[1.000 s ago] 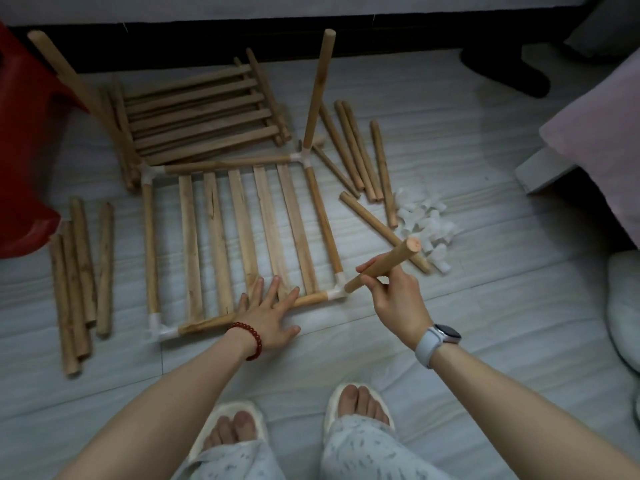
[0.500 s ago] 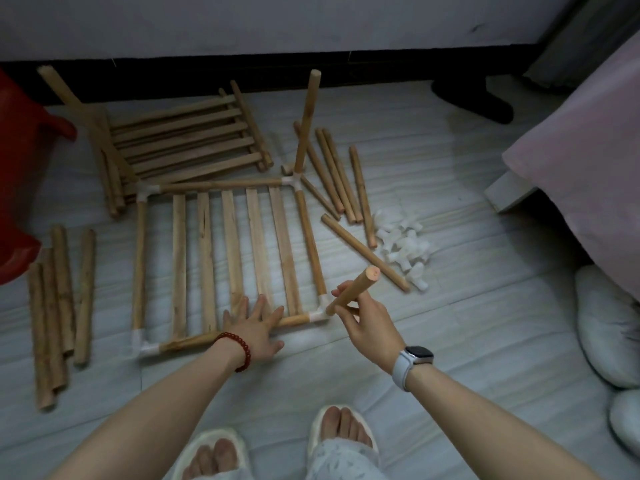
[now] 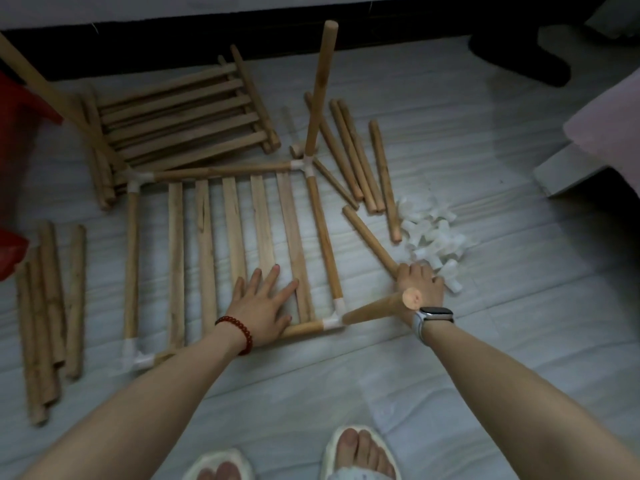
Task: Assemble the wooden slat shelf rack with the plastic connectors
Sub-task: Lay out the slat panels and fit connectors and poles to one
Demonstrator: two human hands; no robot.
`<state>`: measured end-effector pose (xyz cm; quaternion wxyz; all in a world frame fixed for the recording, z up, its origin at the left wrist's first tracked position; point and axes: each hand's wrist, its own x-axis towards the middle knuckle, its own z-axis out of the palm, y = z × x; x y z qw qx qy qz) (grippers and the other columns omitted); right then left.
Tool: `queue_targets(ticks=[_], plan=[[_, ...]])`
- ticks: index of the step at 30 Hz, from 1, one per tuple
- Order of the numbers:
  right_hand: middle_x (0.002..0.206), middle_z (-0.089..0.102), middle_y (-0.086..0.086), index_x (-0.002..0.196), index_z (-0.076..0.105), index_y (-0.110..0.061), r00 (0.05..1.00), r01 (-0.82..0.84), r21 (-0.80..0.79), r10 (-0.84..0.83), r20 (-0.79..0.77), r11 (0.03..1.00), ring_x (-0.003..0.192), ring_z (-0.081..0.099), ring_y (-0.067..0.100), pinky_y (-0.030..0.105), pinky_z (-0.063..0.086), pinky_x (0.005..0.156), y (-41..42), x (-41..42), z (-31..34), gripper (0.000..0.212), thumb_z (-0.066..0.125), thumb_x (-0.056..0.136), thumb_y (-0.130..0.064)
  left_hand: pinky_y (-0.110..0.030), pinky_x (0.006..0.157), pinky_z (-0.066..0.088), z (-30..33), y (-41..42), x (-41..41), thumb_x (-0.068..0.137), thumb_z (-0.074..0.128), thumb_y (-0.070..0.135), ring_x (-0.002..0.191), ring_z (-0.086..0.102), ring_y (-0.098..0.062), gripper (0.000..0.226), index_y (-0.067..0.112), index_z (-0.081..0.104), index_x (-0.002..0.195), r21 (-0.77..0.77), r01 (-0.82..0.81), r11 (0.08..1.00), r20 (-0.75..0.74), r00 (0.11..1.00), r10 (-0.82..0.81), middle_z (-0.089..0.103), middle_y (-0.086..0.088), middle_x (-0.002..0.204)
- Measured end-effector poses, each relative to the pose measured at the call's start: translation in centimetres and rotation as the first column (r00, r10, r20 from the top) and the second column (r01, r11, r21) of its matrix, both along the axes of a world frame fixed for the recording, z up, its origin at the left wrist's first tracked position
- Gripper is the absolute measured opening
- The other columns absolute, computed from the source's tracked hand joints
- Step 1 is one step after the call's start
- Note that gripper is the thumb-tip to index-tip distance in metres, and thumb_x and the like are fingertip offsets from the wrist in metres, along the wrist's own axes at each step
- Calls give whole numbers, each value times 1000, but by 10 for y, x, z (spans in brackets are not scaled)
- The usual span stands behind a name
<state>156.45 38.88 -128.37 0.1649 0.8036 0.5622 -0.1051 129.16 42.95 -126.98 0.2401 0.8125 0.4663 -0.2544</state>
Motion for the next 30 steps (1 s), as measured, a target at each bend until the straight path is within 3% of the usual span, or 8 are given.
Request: queue_targets(ticks=[10, 13, 17, 20, 22, 25, 28, 30], plan=[[89, 64, 9, 107, 65, -5, 722, 307, 161, -119, -682, 938, 81, 60, 25, 35, 50, 74, 20, -2, 97, 21, 54, 91, -15, -40, 117, 18, 68, 22, -2, 96, 47, 27, 144, 8, -24, 62, 23, 15, 149, 54, -334, 941, 367, 883, 293, 5, -7, 157], [75, 65, 7, 105, 67, -12, 692, 182, 186, 9, -722, 966, 64, 59, 15, 16, 47, 54, 42, -15, 168, 18, 56, 91, -17, -44, 117, 9, 120, 32, 0, 94, 51, 24, 145, 2, -23, 68, 26, 11, 149, 268, -405, 874, 489, 839, 239, 4, -4, 158], [83, 66, 0, 109, 66, -18, 719, -157, 207, 256, -647, 966, 68, 59, 14, 22, 46, 59, 62, -62, 253, 20, 58, 92, -23, -52, 112, -11, 172, 33, -13, 94, 50, 33, 145, -12, -23, 75, 32, -1, 149, 551, -307, 776, 392, 916, 84, -6, -1, 158], [89, 62, -11, 113, 65, -24, 709, -377, 287, 474, -522, 881, 77, 60, 8, 24, 49, 68, 66, -116, 291, 23, 58, 92, -29, -47, 112, 19, 190, 24, -41, 97, 45, 27, 137, 30, -26, 49, 25, 29, 143, 513, -350, 784, 441, 891, 109, 36, -2, 145], [100, 66, -9, 114, 64, -26, 695, -484, 343, 592, -409, 805, 92, 60, 10, 27, 48, 78, 67, -152, 300, 25, 56, 92, -32, -40, 88, 45, 193, 11, -69, 97, 45, 21, 106, 56, -24, 25, 21, 52, 121, 378, -471, 797, 571, 796, 199, 57, 0, 116], [109, 67, -4, 122, 58, -24, 600, -374, 502, 616, -511, 780, 99, 60, 15, 36, 49, 86, 70, -198, 287, 32, 47, 96, -37, -38, 77, 50, 173, -14, -115, 94, 50, 16, 89, 60, -21, 10, 17, 56, 102, 174, -650, 740, 650, 640, 410, 61, 1, 92], [100, 65, 1, 114, 53, -24, 380, 100, 511, 442, -813, 854, 86, 59, 17, 46, 49, 84, 67, -238, 251, 29, 32, 100, -37, -35, 75, 49, 145, -40, -154, 94, 52, 13, 88, 62, -27, 6, 9, 53, 99, -151, -849, 506, 742, 241, 625, 61, -7, 87], [104, 64, 7, 118, 52, -18, 468, 55, 389, 321, -824, 919, 93, 60, 22, 47, 48, 87, 63, -253, 203, 32, 29, 101, -33, -33, 82, 51, 123, -56, -174, 94, 55, 14, 94, 63, -26, 13, 6, 53, 103, -380, -868, 320, 714, -55, 698, 64, -14, 95]])
